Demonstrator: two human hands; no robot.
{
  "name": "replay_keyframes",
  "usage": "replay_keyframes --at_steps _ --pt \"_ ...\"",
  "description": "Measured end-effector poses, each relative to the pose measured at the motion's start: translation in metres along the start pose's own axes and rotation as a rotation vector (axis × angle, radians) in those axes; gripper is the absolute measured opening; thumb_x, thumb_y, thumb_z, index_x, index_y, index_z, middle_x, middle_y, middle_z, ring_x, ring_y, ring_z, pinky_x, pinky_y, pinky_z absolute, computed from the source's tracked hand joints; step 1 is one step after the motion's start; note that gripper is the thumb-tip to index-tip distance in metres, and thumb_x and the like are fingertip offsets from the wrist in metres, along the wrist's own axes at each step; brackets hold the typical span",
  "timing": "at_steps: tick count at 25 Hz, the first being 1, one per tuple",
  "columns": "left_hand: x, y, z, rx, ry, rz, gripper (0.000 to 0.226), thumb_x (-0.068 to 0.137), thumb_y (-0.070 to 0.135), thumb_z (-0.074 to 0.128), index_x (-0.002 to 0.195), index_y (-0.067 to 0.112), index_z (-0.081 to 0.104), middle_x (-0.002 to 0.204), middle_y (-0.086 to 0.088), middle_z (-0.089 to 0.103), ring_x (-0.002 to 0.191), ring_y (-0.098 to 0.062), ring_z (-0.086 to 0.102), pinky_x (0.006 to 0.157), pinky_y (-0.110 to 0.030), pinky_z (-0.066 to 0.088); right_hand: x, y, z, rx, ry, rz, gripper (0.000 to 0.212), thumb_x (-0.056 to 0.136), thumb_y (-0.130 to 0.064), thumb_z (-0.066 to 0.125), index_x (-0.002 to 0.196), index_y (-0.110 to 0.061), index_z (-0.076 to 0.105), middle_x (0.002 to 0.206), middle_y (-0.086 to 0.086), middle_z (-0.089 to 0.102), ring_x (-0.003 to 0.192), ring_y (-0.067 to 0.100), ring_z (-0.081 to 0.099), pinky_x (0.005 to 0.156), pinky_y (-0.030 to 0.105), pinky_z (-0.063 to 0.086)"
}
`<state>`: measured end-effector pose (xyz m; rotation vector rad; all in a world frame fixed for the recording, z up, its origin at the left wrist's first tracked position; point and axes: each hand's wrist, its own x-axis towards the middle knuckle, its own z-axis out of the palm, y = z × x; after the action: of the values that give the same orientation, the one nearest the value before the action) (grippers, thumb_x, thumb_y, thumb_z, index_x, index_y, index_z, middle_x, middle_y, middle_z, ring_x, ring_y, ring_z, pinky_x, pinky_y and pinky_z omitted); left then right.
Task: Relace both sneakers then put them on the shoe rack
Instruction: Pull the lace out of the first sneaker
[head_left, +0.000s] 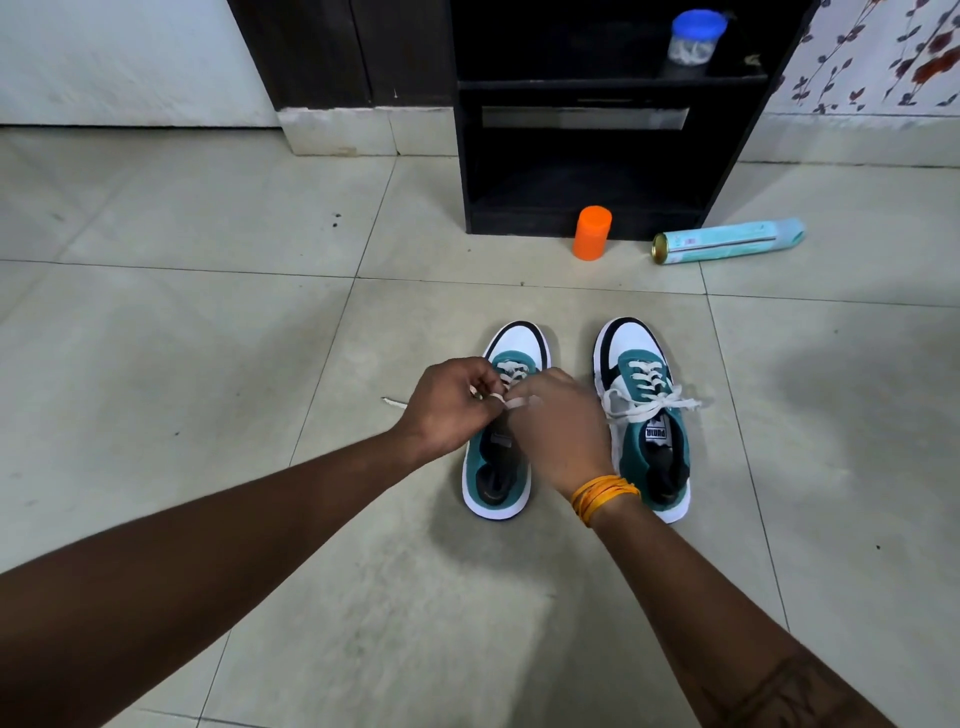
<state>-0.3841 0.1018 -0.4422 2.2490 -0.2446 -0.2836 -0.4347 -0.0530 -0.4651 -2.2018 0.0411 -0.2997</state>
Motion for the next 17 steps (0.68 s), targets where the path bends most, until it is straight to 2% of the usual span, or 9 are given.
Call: replay_keyframes --at_steps 1,3,5,6,9,11,14,15,17 --pt "0.0 0.002 -0.001 -0.047 -0.008 -0.027 0.011 0.084 0.008 0.072 0.082 0.019 0.071 0.079 0.008 0.071 0.063 0.003 0.057 0.067 -0.02 0.047 0.001 -0.002 0.001 0.085 0.014 0.068 0.013 0.084 -0.008 0.069 0.088 -0.02 0.071 0.089 -0.007 0.07 0.073 0.013 0.066 0.068 0.029 0.054" --pt "0.0 0.006 -0.006 -0.34 -0.05 -0.191 0.013 0.088 0.004 0.067 0.081 0.014 0.065 0.078 -0.001 0.071 0.061 -0.011 0.059 0.059 -0.027 0.05 0.004 -0.01 -0.002 0.411 0.043 0.353 0.011 0.088 -0.004 0.067 0.085 -0.015 0.066 0.082 -0.003 0.067 0.055 0.016 0.063 0.054 0.03 0.05" --pt "0.0 0.008 -0.012 -0.515 -0.125 -0.266 0.012 0.089 -0.001 0.064 0.085 0.011 0.061 0.078 -0.007 0.07 0.056 -0.02 0.057 0.052 -0.029 0.048 0.006 -0.011 -0.009 0.549 0.032 0.451 0.013 0.087 -0.002 0.069 0.088 -0.014 0.064 0.078 0.002 0.062 0.048 0.018 0.056 0.05 0.03 0.046" --pt "0.001 0.007 -0.015 -0.415 -0.163 -0.221 0.011 0.088 0.0 0.065 0.087 0.011 0.062 0.076 -0.004 0.068 0.055 -0.021 0.056 0.05 -0.029 0.048 0.006 -0.011 -0.013 0.48 0.007 0.399 0.015 0.083 -0.006 0.072 0.09 -0.017 0.065 0.075 0.0 0.062 0.051 0.017 0.055 0.052 0.029 0.046" --pt "0.003 0.012 -0.023 0.155 -0.244 0.077 0.013 0.083 0.011 0.073 0.087 0.024 0.07 0.074 0.008 0.065 0.062 -0.017 0.06 0.056 -0.029 0.05 0.008 -0.011 -0.017 0.008 -0.153 0.143 0.019 0.073 -0.021 0.079 0.087 -0.025 0.066 0.067 -0.012 0.06 0.061 0.01 0.058 0.062 0.025 0.048" --pt "0.007 0.011 -0.032 0.079 -0.229 0.048 0.01 0.088 0.009 0.07 0.084 0.018 0.067 0.074 0.004 0.068 0.059 -0.018 0.062 0.053 -0.031 0.053 0.009 -0.007 -0.017 -0.02 -0.128 0.157 0.012 0.077 -0.027 0.077 0.079 -0.024 0.065 0.063 -0.011 0.061 0.06 0.008 0.058 0.062 0.027 0.049" --pt "0.009 0.002 -0.044 -0.41 -0.11 -0.289 0.014 0.093 0.001 0.057 0.083 0.011 0.057 0.084 -0.014 0.071 0.058 -0.028 0.065 0.05 -0.035 0.054 0.009 0.003 -0.02 0.348 0.052 0.46 0.01 0.083 -0.021 0.066 0.078 -0.019 0.058 0.07 0.006 0.07 0.05 0.018 0.057 0.056 0.032 0.048" --pt "0.007 -0.001 -0.045 -0.407 -0.088 -0.34 0.012 0.091 0.001 0.058 0.082 0.01 0.057 0.084 -0.016 0.071 0.058 -0.029 0.065 0.051 -0.036 0.055 0.007 0.003 -0.022 0.413 0.048 0.541 0.009 0.084 -0.019 0.065 0.084 -0.016 0.056 0.073 0.013 0.071 0.046 0.021 0.056 0.053 0.031 0.047" --pt "0.006 -0.008 -0.042 -0.129 -0.107 -0.265 0.005 0.086 0.009 0.066 0.084 0.012 0.062 0.079 -0.012 0.072 0.055 -0.024 0.064 0.053 -0.036 0.055 0.008 0.004 -0.021 0.314 -0.049 0.55 0.02 0.08 -0.028 0.07 0.095 -0.023 0.058 0.075 0.009 0.071 0.05 0.022 0.06 0.056 0.032 0.051"
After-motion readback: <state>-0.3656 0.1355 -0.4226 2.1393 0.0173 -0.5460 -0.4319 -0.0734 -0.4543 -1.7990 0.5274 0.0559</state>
